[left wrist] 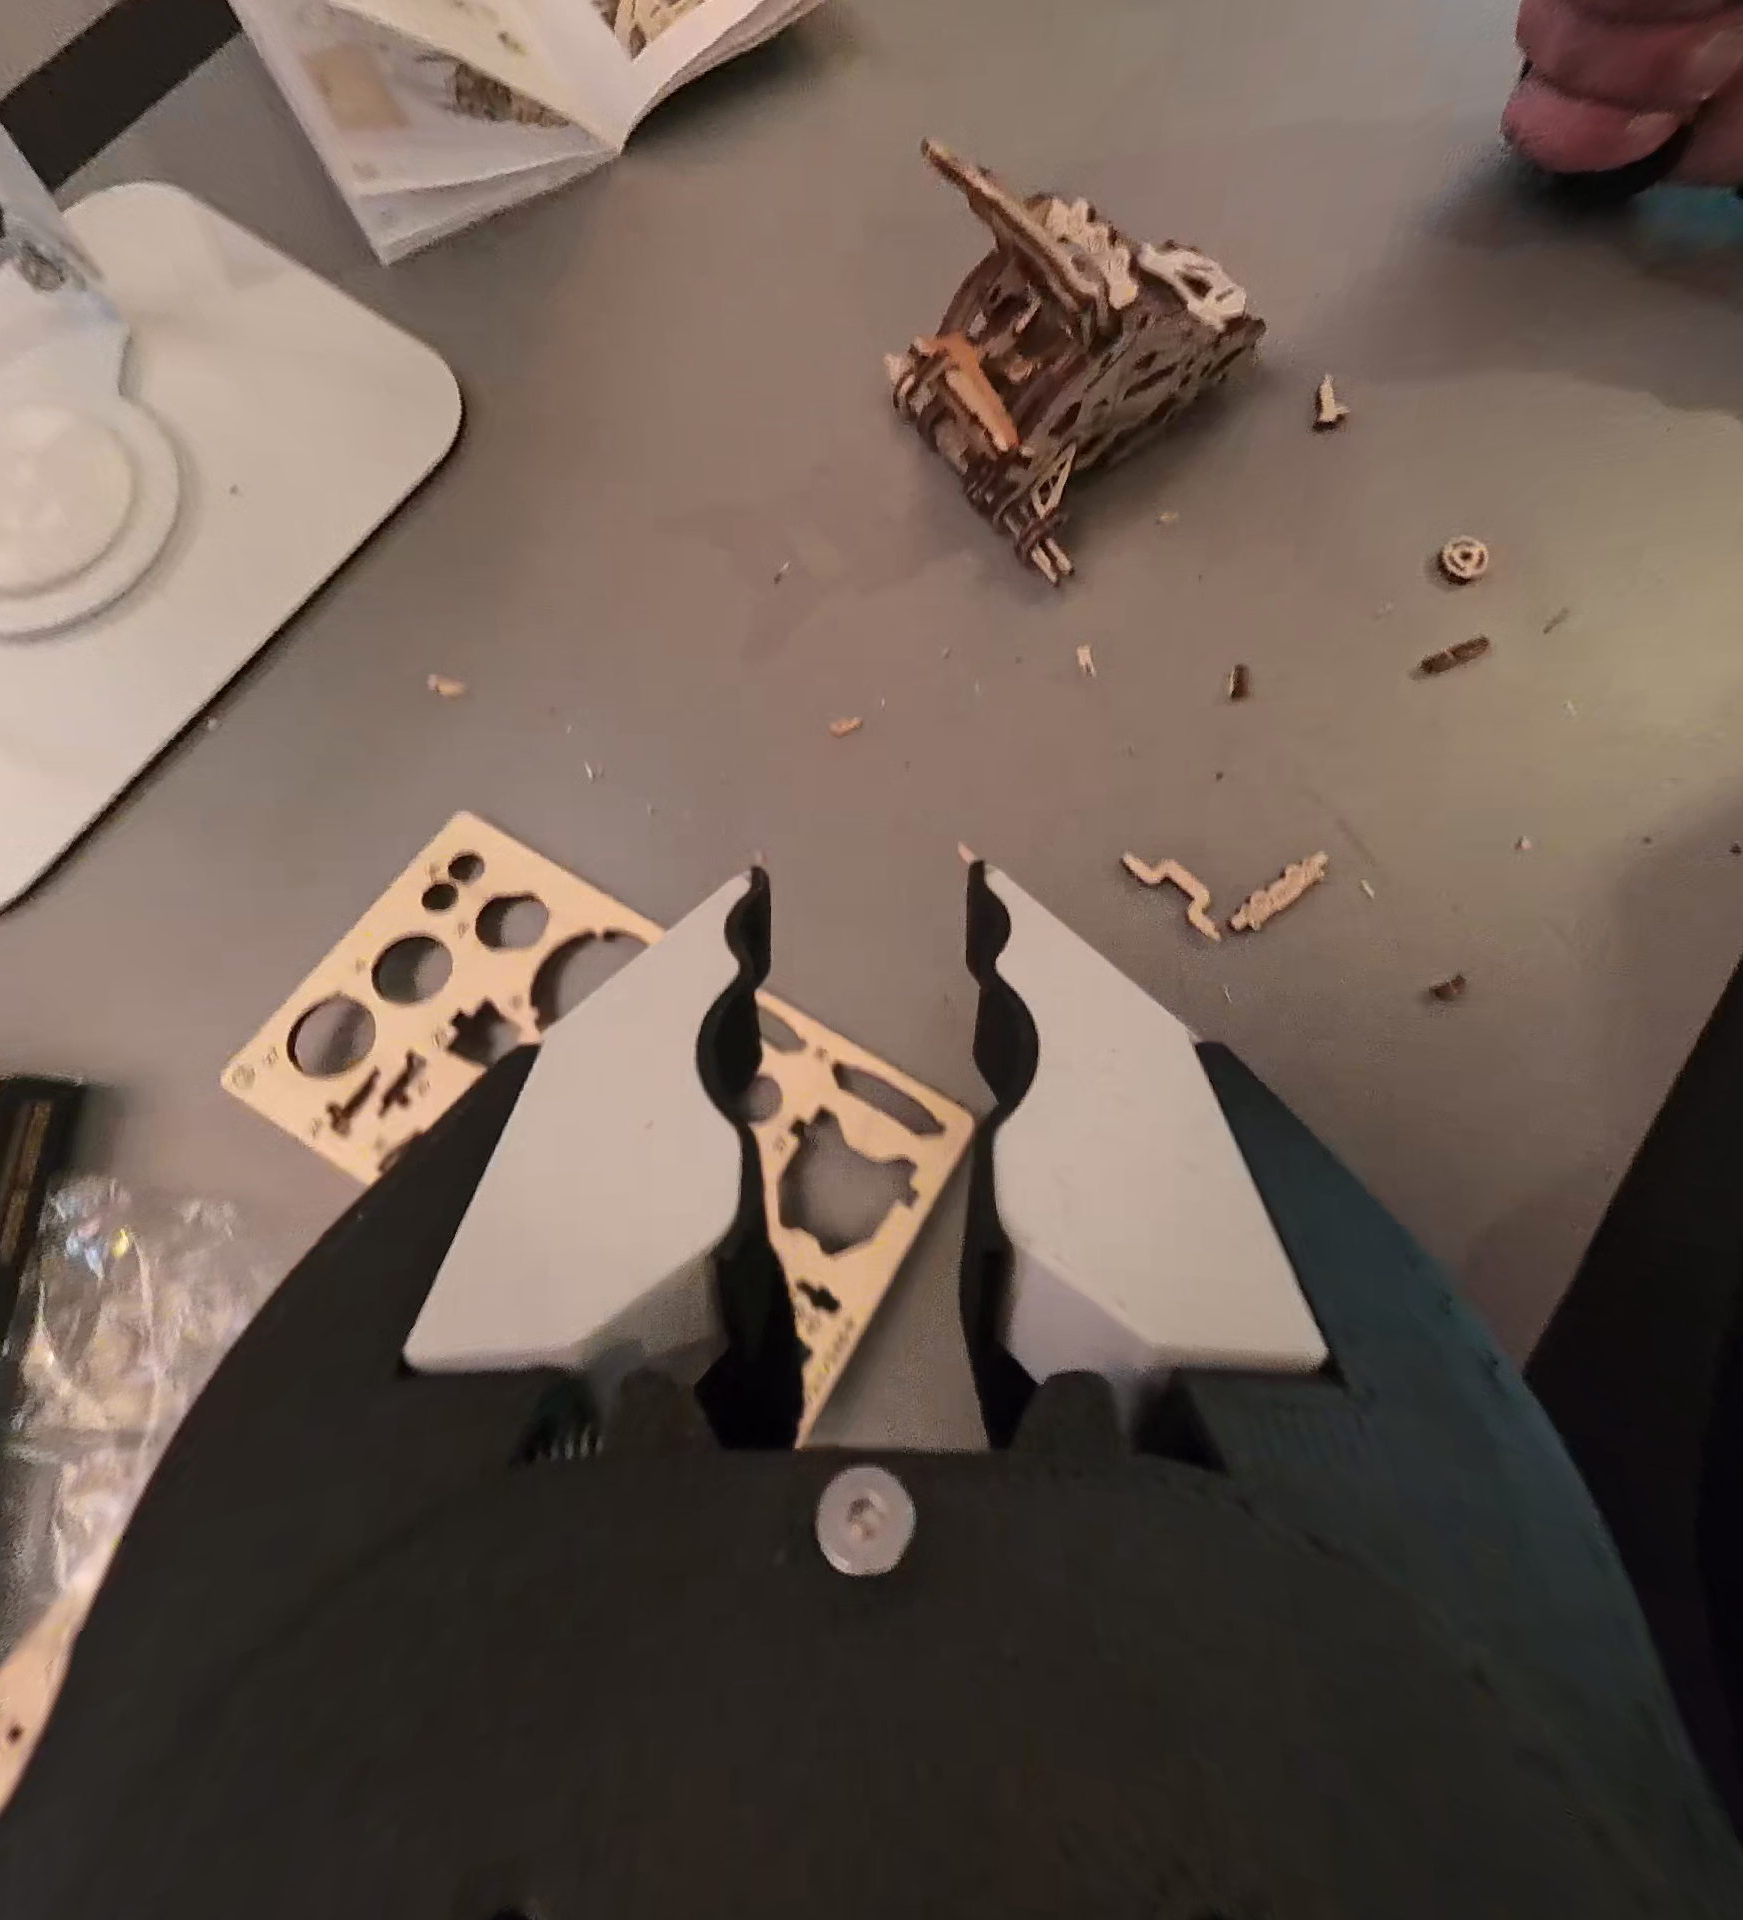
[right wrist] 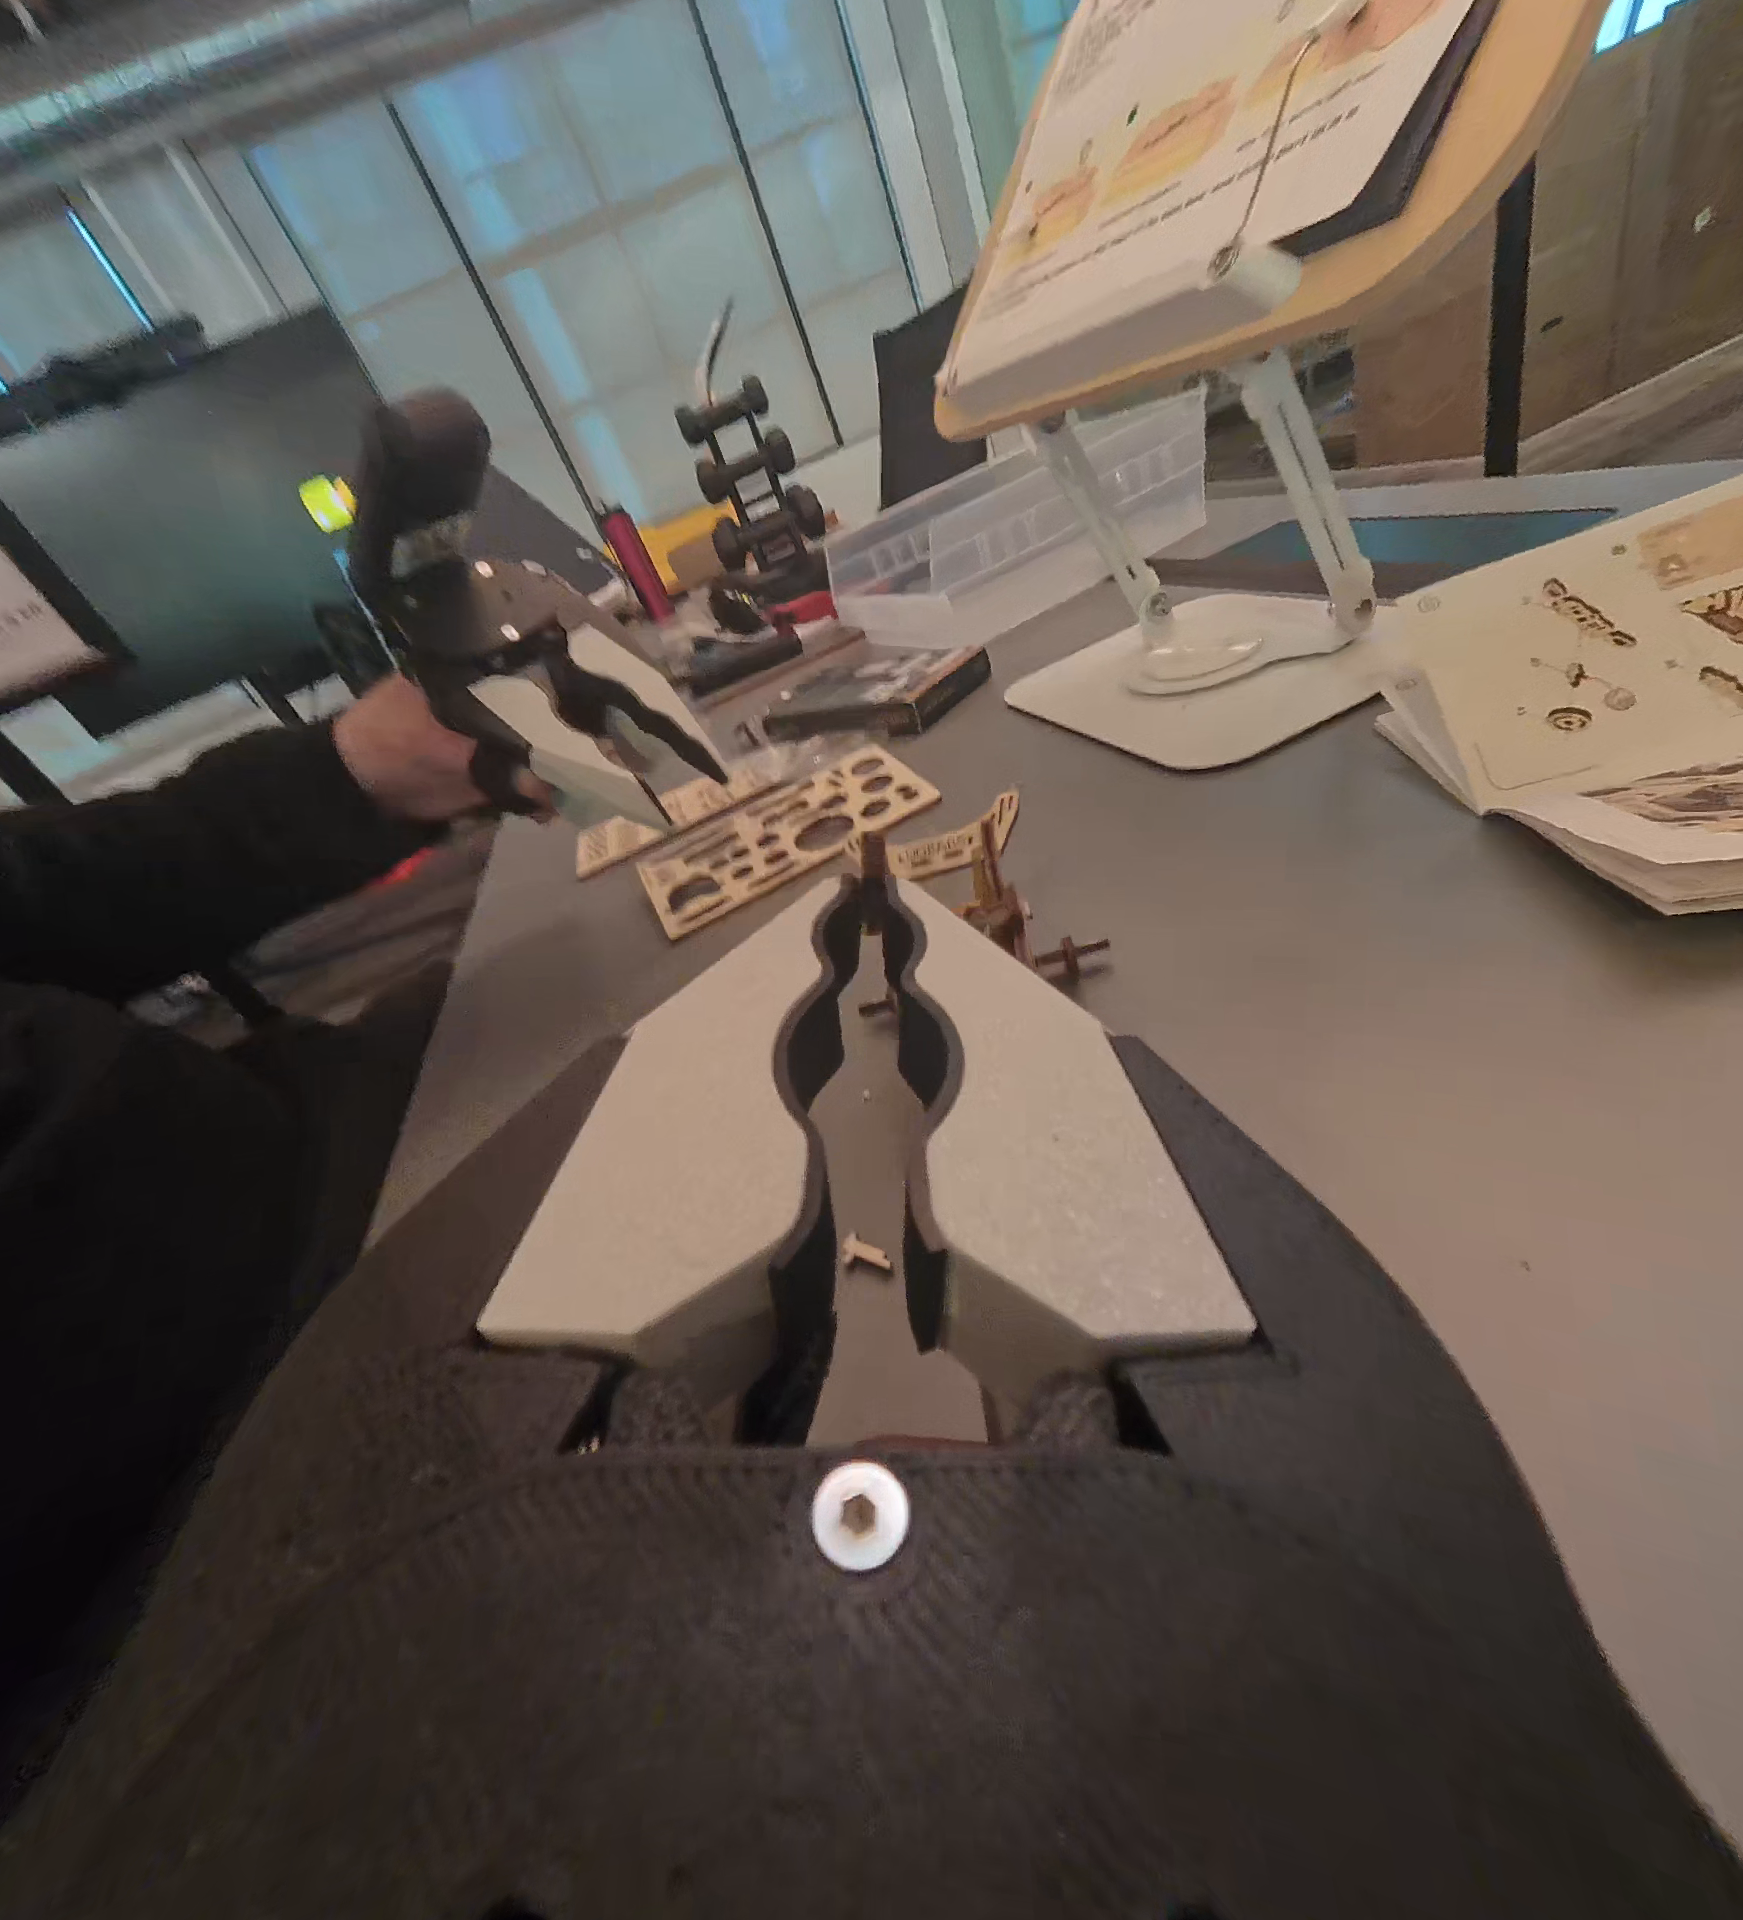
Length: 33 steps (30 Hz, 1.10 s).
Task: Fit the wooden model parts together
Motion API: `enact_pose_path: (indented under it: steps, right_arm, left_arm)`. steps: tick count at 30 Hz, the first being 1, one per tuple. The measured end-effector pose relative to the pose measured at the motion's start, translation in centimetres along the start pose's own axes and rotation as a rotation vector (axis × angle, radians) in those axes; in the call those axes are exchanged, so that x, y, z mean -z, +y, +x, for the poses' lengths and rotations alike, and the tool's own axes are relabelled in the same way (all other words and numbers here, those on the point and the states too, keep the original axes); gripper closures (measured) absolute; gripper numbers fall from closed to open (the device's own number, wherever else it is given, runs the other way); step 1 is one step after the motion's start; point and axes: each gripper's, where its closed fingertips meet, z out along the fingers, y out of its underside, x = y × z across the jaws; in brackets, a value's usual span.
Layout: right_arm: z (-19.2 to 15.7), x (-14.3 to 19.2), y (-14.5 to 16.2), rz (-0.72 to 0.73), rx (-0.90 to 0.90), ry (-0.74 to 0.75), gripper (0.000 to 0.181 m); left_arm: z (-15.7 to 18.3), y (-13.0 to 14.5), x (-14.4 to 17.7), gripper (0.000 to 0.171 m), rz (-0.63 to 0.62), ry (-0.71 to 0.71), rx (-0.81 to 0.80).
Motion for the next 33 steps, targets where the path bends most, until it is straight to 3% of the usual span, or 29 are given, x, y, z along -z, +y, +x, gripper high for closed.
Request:
enact_pose_path:
  steps: [7, 15, 20, 25, 33]
  right_arm:
    - [-2.2, 0.9, 4.2, -0.244, 0.182, 0.126, 0.181]
    - [-2.0, 1.5, 8.5, -0.504, 0.304, 0.265, 0.18]
    - [-2.0, 1.0, 9.1, -0.541, 0.335, 0.273, 0.178]
    - [-1.9, 1.0, 9.1, -0.555, 0.312, 0.281, 0.149]
    - [0.7, -0.9, 6.6, -0.515, 0.296, 0.351, 0.097]
  left_arm:
    - [1.3, 2.1, -0.7, 0.135, -0.04, -0.015, 0.006]
    - [3.2, -3.6, -6.7, 0.122, 0.089, 0.054, 0.015]
    - [3.8, -6.5, -10.1, 0.107, 0.109, 0.054, -0.039]
    - [3.8, -7.3, -10.8, 0.104, 0.12, 0.069, -0.033]
    - [2.8, -5.8, -8.2, 0.105, 0.154, 0.036, 0.019]
